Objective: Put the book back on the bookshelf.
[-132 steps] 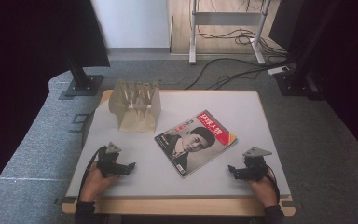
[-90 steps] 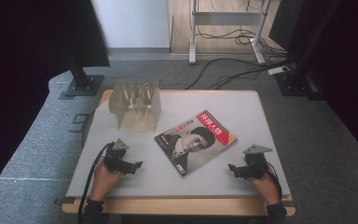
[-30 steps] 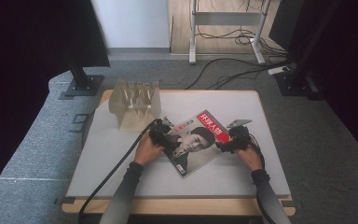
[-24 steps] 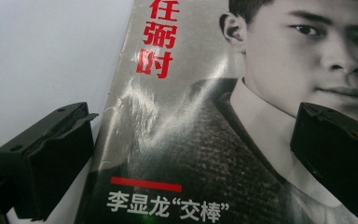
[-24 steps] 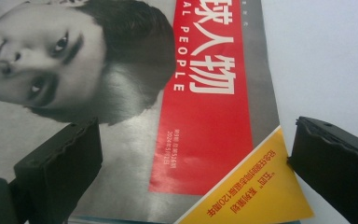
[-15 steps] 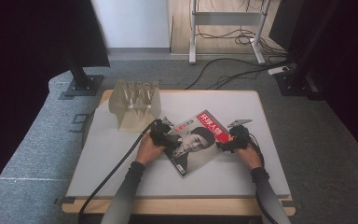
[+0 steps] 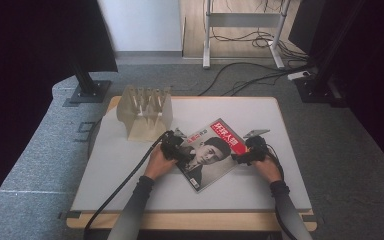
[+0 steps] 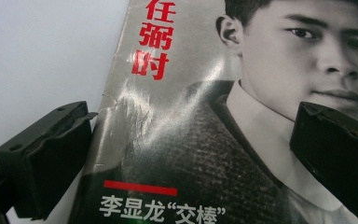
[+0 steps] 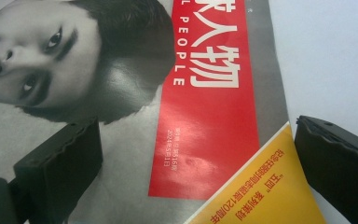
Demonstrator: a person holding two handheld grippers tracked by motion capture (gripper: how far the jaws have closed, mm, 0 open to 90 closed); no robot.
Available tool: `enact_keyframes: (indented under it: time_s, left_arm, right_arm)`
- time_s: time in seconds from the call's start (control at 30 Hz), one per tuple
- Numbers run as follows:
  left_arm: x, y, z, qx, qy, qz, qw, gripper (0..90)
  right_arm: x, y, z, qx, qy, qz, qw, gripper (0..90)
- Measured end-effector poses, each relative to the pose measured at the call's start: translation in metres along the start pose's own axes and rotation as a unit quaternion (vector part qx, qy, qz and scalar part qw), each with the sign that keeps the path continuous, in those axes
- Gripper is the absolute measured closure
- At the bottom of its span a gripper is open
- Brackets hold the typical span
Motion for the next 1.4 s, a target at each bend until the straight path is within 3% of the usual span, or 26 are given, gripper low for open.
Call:
enact_keyframes:
  time_s: [0.37, 1.1, 1.27, 1.4]
  left_arm:
    - [-0.015, 0.015, 0.014, 0.005, -0.004, 0.005, 1.0000, 0.0]
    - [-0.051, 0.043, 0.046, 0.012, -0.007, 0.014, 0.9998, 0.0]
    - [-0.054, 0.047, 0.049, 0.012, -0.006, 0.015, 0.9998, 0.0]
    - [-0.059, 0.054, 0.054, 0.013, -0.005, 0.016, 0.9998, 0.0]
  right_arm:
    - [-0.010, -0.015, 0.010, -0.007, 0.009, -0.008, 0.9999, 1.6]
    - [-0.031, -0.057, 0.029, -0.017, 0.023, -0.018, 0.9994, 1.5]
    - [-0.041, -0.058, 0.034, -0.015, 0.013, 0.004, 0.9998, 0.0]
    - [-0.061, -0.056, 0.045, -0.024, 0.009, 0.025, 0.9994, 0.0]
Point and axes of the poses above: each handheld gripper's, and its own axes: x roughly forward along the jaws, z roughly out of its underside, y roughly to its right, the point moved 4 cm from there along x, roughly forward along the jaws, and after that the axes turned 9 degrees about y, right-handed, at the moved point
